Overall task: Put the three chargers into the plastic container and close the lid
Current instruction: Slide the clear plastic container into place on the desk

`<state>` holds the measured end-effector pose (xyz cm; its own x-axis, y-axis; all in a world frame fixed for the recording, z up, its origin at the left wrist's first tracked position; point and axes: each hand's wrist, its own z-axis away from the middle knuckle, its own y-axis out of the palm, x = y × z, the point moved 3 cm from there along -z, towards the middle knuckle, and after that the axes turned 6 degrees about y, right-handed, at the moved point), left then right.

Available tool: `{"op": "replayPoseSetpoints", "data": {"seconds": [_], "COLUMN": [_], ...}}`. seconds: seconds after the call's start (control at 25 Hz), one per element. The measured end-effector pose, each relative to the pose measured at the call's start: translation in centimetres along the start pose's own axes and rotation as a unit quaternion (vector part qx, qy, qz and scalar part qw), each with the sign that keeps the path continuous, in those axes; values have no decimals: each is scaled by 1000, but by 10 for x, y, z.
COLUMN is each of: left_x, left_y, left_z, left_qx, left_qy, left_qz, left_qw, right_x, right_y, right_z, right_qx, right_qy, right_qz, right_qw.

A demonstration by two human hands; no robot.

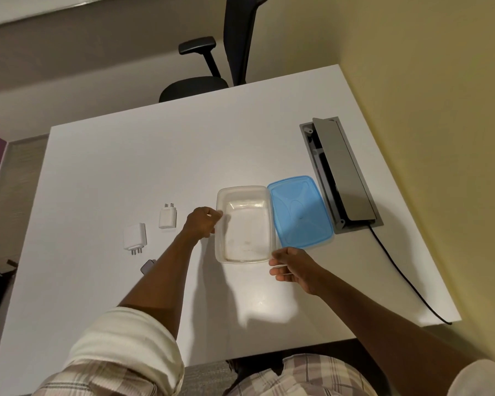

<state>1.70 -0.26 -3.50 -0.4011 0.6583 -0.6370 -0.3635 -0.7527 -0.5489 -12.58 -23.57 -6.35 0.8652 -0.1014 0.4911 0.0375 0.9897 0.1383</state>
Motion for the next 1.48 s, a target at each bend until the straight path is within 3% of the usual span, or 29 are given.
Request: {"op": "replayPoseSetpoints", "data": {"seconds": [0.24, 0.6, 0.88, 1.04, 1.24, 1.48], "left_x": [23, 71, 98, 102, 105, 97], "left_y": [10, 22, 74, 92, 63, 45], "left_z": [20, 82, 127, 150, 162, 156], "left_qx": [-20, -88, -119, -119, -225, -196], "left_qy": [-24, -90, -132, -131, -105, -43], "left_qz": [-50, 133, 287, 352, 194, 131], "left_qw": [998, 983, 941, 919, 949, 971], "right_x": [-1, -4, -20, -20, -4, 18], "right_y": [9, 7, 18, 15, -1, -12], "right_z": [-2, 3, 1, -2, -5, -14], "right_qx": [-72, -86, -86, -130, -144, -138], "right_qy": [-41, -87, -102, -126, -171, -188], "right_qz": [30, 26, 40, 68, 86, 170], "right_qw": [996, 992, 990, 981, 971, 957]}}
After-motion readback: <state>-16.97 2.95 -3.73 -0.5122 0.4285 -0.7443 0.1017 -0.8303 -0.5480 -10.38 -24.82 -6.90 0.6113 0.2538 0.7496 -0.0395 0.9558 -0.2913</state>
